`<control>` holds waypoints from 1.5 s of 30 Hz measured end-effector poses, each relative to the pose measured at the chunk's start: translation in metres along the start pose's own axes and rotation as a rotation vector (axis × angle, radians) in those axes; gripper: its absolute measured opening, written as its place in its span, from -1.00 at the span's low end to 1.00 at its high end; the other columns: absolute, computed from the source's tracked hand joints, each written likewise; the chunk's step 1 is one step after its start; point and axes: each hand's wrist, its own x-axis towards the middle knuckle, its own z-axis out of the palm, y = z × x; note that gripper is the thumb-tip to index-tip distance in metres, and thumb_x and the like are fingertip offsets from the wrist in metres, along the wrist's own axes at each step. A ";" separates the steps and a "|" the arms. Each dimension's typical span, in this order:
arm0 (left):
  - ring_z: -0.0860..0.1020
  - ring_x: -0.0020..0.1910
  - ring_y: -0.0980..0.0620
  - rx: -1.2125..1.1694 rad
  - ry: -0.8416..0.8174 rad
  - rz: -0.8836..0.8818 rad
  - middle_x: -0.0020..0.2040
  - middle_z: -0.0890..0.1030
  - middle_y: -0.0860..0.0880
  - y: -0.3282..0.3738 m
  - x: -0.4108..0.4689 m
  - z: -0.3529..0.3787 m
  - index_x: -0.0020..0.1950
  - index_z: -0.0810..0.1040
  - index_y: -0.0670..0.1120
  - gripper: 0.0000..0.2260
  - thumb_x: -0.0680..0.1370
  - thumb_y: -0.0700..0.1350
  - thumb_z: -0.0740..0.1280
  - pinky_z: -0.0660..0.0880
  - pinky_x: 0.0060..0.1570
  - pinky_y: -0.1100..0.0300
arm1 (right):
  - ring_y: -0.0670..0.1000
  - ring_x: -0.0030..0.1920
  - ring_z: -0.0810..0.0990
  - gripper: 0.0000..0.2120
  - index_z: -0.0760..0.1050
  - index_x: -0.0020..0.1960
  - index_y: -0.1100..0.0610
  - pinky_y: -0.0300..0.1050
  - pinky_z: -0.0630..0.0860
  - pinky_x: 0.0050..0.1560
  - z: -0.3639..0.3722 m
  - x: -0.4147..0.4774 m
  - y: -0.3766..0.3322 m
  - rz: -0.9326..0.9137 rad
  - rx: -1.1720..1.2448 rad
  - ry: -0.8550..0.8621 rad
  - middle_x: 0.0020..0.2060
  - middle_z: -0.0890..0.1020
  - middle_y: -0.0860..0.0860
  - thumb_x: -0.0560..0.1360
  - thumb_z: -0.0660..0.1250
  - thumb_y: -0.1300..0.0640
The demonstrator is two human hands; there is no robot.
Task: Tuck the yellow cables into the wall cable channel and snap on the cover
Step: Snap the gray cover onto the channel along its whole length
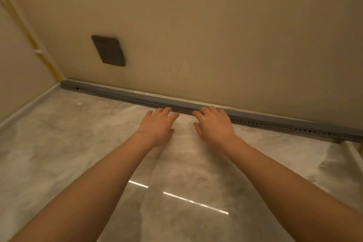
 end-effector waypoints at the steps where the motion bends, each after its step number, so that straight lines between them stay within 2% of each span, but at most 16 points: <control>1: 0.21 0.42 -0.11 -0.007 0.000 0.002 0.48 0.19 -0.09 -0.016 -0.004 0.001 0.48 0.14 0.03 -0.50 0.56 0.02 0.19 0.23 0.35 -0.07 | 0.13 0.22 0.42 -0.66 0.38 0.30 0.08 0.01 0.31 0.18 0.000 0.007 -0.016 0.001 -0.004 -0.005 0.21 0.49 0.07 0.56 0.14 0.01; 7: 0.19 0.44 -0.10 -0.013 -0.008 0.047 0.49 0.21 -0.07 -0.138 -0.035 0.012 0.47 0.18 0.03 -0.52 0.56 0.03 0.19 0.24 0.34 -0.04 | 0.15 0.21 0.43 -0.65 0.37 0.32 0.10 0.04 0.33 0.17 0.000 0.070 -0.133 0.063 0.031 -0.008 0.21 0.50 0.09 0.57 0.13 0.02; 12: 0.23 0.42 -0.10 -0.006 -0.026 0.007 0.47 0.24 -0.06 -0.230 -0.042 0.023 0.46 0.20 0.01 -0.52 0.56 0.02 0.21 0.27 0.32 -0.04 | 0.15 0.23 0.42 -0.65 0.38 0.32 0.09 0.05 0.33 0.19 0.006 0.118 -0.207 0.052 0.039 -0.030 0.22 0.50 0.09 0.57 0.16 0.03; 17: 0.20 0.44 -0.08 -0.036 0.000 -0.028 0.48 0.22 -0.06 -0.289 -0.024 0.036 0.48 0.17 -0.02 -0.51 0.57 -0.01 0.20 0.25 0.34 -0.02 | 0.14 0.23 0.41 -0.64 0.34 0.34 0.08 0.02 0.32 0.18 0.023 0.162 -0.242 0.028 0.005 -0.052 0.21 0.49 0.08 0.55 0.18 0.16; 21: 0.19 0.44 -0.08 -0.065 0.047 -0.052 0.48 0.21 -0.07 -0.329 0.001 0.048 0.49 0.15 -0.05 -0.48 0.55 -0.07 0.23 0.24 0.36 -0.02 | 0.18 0.29 0.32 -0.48 0.23 0.41 0.08 0.09 0.27 0.25 0.037 0.196 -0.250 0.000 -0.067 -0.104 0.29 0.40 0.11 0.48 0.26 0.24; 23: 0.19 0.43 -0.08 -0.056 0.063 -0.042 0.47 0.22 -0.08 -0.344 0.015 0.054 0.48 0.15 -0.06 -0.47 0.54 -0.09 0.25 0.22 0.37 -0.01 | 0.20 0.28 0.31 -0.41 0.20 0.40 0.07 0.13 0.27 0.24 0.039 0.211 -0.249 -0.024 -0.103 -0.131 0.30 0.37 0.13 0.44 0.32 0.24; 28: 0.24 0.39 -0.10 -0.043 0.106 -0.030 0.42 0.29 -0.06 -0.359 0.043 0.068 0.47 0.18 -0.02 -0.48 0.54 0.02 0.24 0.22 0.34 -0.04 | 0.24 0.17 0.39 -0.34 0.11 0.40 0.06 0.11 0.44 -0.04 0.043 0.232 -0.245 -0.138 -0.164 -0.142 0.25 0.37 0.17 0.41 0.33 0.28; 32: 0.38 0.22 -0.13 -0.080 0.176 0.004 0.24 0.44 -0.11 -0.359 0.059 0.073 0.34 0.36 -0.08 -0.57 0.51 0.01 0.30 0.32 0.22 -0.02 | 0.26 0.12 0.42 -0.33 0.03 0.45 0.03 0.09 0.47 -0.17 0.044 0.237 -0.239 -0.218 -0.224 -0.153 0.24 0.36 0.18 0.46 0.28 0.24; 36: 0.45 0.08 -0.17 -0.004 0.211 0.090 0.08 0.50 -0.15 -0.360 0.066 0.068 0.19 0.47 -0.13 -0.63 0.45 0.00 0.39 0.38 0.04 -0.04 | 0.28 0.10 0.43 -0.32 0.01 0.47 0.08 0.09 0.46 -0.15 0.042 0.246 -0.239 -0.165 -0.212 -0.158 0.20 0.40 0.21 0.46 0.26 0.29; 40: 0.53 -0.08 -0.20 0.123 0.248 0.194 -0.07 0.56 -0.18 -0.360 0.060 0.062 0.05 0.54 -0.17 -0.68 0.37 -0.06 0.48 0.44 -0.13 -0.03 | 0.24 0.13 0.41 -0.30 0.05 0.44 0.15 0.03 0.42 -0.16 0.041 0.248 -0.241 -0.118 -0.225 -0.122 0.19 0.42 0.19 0.42 0.34 0.27; 45: 0.56 -0.21 -0.17 0.216 0.249 0.271 -0.18 0.58 -0.16 -0.363 0.059 0.048 -0.08 0.58 -0.16 -0.72 0.31 -0.07 0.53 0.44 -0.24 0.01 | 0.22 0.10 0.43 -0.44 0.16 0.37 0.17 -0.02 0.35 -0.22 0.040 0.243 -0.238 -0.146 -0.248 -0.093 0.17 0.43 0.17 0.43 0.30 0.28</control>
